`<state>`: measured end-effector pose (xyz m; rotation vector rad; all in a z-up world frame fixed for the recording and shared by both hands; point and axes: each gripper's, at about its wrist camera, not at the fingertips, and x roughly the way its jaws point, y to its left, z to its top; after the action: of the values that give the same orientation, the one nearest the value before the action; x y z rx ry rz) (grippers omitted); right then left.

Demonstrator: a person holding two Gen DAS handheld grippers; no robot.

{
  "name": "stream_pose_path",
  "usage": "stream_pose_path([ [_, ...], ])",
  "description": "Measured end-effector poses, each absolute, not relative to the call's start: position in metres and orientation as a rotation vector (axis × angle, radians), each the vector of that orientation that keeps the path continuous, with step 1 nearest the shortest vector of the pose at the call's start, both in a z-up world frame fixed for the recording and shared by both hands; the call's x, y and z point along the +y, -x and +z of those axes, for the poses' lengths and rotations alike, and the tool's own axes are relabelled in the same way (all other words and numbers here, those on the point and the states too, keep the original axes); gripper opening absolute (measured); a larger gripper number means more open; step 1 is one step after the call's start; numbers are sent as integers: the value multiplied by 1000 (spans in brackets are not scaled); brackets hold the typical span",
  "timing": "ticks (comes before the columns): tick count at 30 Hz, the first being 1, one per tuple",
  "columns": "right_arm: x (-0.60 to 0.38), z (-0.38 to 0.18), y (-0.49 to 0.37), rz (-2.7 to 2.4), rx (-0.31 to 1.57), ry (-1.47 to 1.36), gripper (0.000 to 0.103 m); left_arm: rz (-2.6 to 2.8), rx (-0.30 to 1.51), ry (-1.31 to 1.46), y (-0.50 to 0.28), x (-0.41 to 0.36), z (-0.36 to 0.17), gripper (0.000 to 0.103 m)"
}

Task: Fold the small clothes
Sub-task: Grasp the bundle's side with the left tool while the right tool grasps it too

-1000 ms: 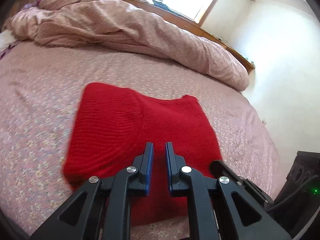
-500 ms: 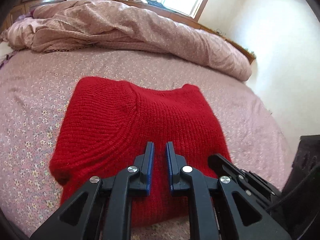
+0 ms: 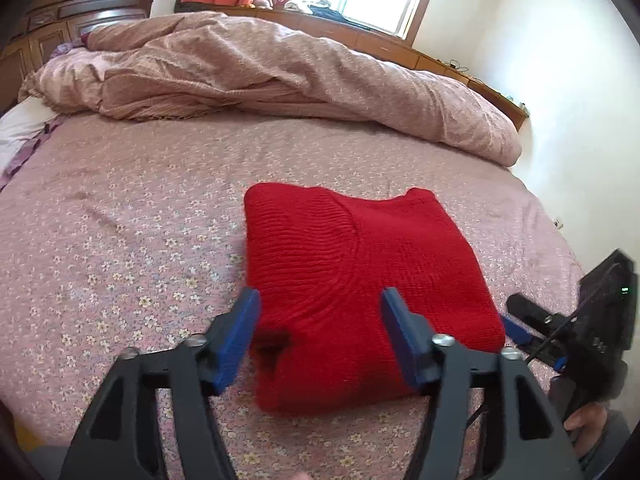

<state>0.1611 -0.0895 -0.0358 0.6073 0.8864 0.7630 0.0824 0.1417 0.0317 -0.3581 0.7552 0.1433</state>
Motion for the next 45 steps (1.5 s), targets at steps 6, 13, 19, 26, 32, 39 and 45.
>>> stream_pose_path([
  [6,-78,-69,-184,807,1083,-669,90,99,944,451,-105,160,-8,81],
  [13,-63,-76,-210,853,1214,-698,95,-37,1018,668,-138,193,-40,100],
  [19,-38,-82,-238,932,1264,-681,95,-145,974,688,-160,202,-41,100],
  [26,-32,-86,-246,977,1228,-768,96,-262,934,937,-165,225,-55,81],
  [32,-32,-91,-246,994,1257,-766,88,-307,956,973,-171,226,-63,80],
  [39,-25,-84,-250,967,1217,-760,72,-319,930,942,-182,213,-57,54],
  [45,-25,-55,-253,990,1143,-677,65,-282,873,824,-188,199,-26,46],
])
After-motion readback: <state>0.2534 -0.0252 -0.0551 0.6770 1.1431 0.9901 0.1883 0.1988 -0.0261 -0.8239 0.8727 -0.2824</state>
